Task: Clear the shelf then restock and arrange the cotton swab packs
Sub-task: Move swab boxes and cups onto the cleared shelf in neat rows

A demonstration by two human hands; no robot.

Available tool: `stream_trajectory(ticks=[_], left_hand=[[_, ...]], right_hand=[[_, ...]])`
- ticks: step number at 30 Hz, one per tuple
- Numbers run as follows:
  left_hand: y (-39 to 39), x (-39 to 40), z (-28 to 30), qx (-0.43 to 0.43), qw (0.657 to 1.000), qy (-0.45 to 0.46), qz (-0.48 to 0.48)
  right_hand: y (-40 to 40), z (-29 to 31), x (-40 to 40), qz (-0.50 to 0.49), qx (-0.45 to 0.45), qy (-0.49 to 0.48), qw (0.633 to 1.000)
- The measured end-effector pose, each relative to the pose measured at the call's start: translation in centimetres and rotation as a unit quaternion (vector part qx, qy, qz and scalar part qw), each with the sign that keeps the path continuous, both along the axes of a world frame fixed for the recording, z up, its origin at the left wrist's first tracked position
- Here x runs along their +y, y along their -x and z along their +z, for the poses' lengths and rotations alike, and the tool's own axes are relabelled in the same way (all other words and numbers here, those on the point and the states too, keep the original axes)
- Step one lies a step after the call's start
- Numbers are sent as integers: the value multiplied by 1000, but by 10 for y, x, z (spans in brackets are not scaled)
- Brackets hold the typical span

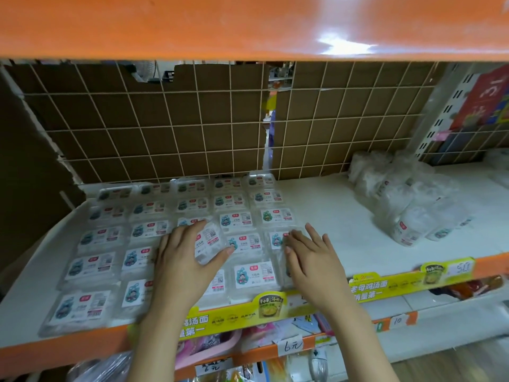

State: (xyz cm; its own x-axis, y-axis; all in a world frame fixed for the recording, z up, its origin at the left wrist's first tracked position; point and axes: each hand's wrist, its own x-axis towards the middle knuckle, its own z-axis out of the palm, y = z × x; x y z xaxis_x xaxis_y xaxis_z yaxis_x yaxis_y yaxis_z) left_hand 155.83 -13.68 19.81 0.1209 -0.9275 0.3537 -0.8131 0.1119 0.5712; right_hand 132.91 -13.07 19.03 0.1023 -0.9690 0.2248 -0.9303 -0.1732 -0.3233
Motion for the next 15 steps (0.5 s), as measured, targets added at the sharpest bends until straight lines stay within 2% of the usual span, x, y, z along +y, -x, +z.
stream_trajectory(ticks=[6,10,15], left_hand=[[-2,-1,2,1,1000,1,2],[-4,0,3,0,1000,6,6],[-3,0,3,0,1000,4,6]], right_hand=[[-5,7,-1,1,4,-12,1000],[-5,0,1,-19,20,26,999],[-9,-12,3,-32,51,-22,998]])
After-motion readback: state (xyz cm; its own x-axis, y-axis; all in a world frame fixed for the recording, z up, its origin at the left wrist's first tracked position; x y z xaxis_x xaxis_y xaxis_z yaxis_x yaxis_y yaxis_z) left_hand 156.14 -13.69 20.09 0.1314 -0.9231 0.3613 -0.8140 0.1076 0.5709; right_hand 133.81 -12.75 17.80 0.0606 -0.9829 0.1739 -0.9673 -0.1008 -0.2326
